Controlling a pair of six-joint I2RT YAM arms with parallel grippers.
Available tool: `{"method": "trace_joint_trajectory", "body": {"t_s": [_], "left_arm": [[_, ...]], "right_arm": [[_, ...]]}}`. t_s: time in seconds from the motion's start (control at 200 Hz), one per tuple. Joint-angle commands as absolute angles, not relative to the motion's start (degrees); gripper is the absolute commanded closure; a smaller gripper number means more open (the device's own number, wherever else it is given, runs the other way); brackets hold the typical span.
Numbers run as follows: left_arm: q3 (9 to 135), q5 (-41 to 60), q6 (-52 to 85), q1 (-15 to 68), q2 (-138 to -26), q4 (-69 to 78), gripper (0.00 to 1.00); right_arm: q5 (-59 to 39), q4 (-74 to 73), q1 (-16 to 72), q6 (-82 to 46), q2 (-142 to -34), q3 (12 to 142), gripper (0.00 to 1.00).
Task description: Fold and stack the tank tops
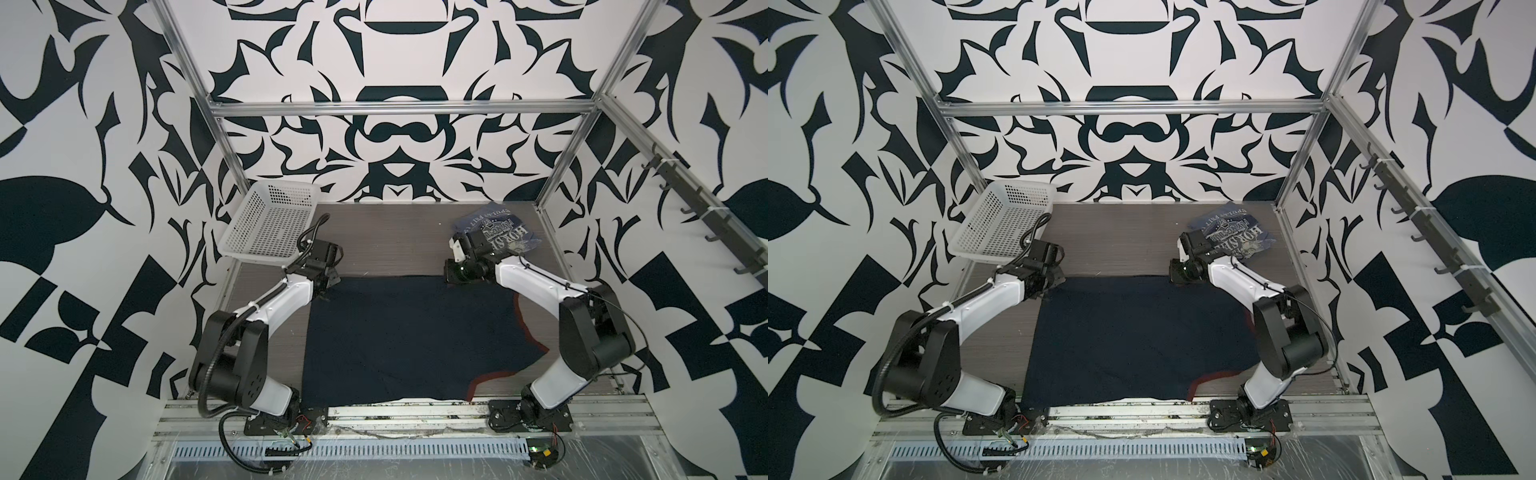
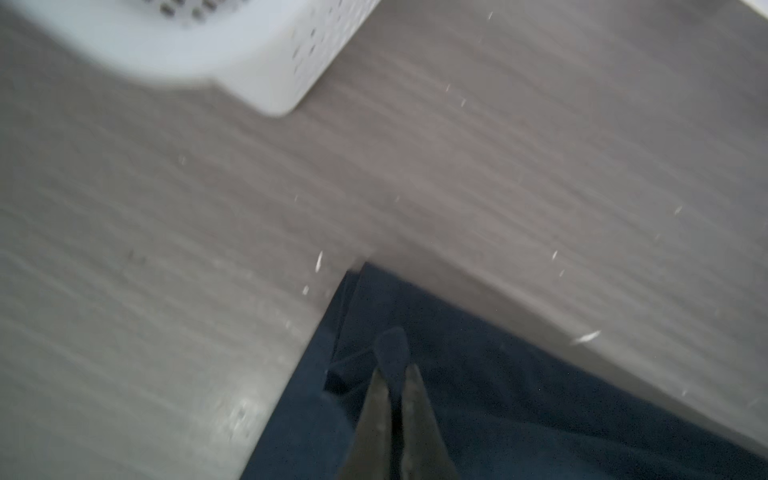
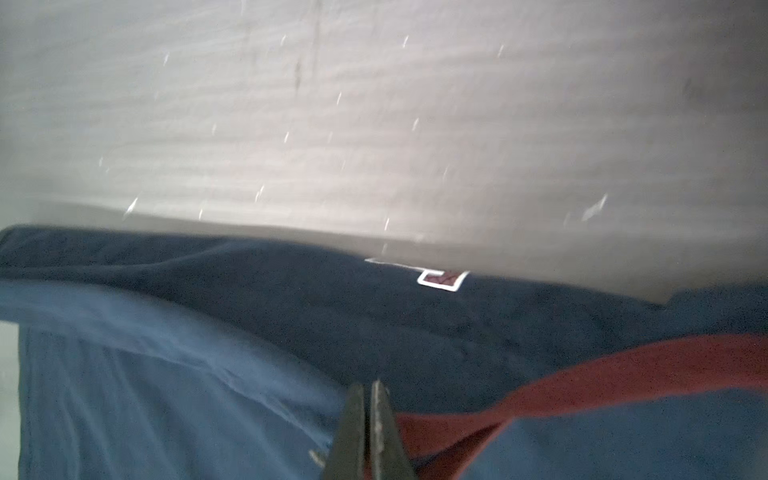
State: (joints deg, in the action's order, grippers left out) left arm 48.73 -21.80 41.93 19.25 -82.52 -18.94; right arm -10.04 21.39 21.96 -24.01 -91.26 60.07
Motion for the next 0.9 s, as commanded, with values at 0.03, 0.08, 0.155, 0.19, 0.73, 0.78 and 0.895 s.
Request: {"method": "trace_joint_trajectory", "body": {"t_s": [0.03,0.08,0.155,0.19,0.73,0.78,0.895], "left_arm": [[41.36,-21.15,46.23,20.50,-75.25,-16.92,0.94],[38.90,-20.72,46.96,20.65,-73.65,-16.65,0.92],[36.27,-18.72,47.12,20.74,-73.47,-15.84,0.85],[35.35,-17.23,47.23,20.82,-73.43,-15.20,0.82],[44.03,-12.39,42.45,21.34,-75.89,-15.21,0.46],[45.09,-11.03,42.19,21.44,-78.82,-14.68,0.46],[46.30,-8.78,41.76,21.51,-84.11,-13.51,0.45]], "right_arm": [[-7.95,18.19,23.23,-26.73,-85.15,53.68,1.00],[-7.99,17.44,23.46,-27.53,-84.05,50.96,1.00],[-7.76,16.45,23.47,-28.59,-83.55,47.94,0.93],[-7.61,16.39,23.47,-28.90,-83.57,47.15,0.83],[2.77,31.23,-2.42,-34.93,-86.55,63.84,0.37],[1.78,31.05,-3.84,-35.93,-89.39,65.65,0.37],[-0.74,30.59,-4.99,-37.58,-95.55,69.35,0.36]]}}
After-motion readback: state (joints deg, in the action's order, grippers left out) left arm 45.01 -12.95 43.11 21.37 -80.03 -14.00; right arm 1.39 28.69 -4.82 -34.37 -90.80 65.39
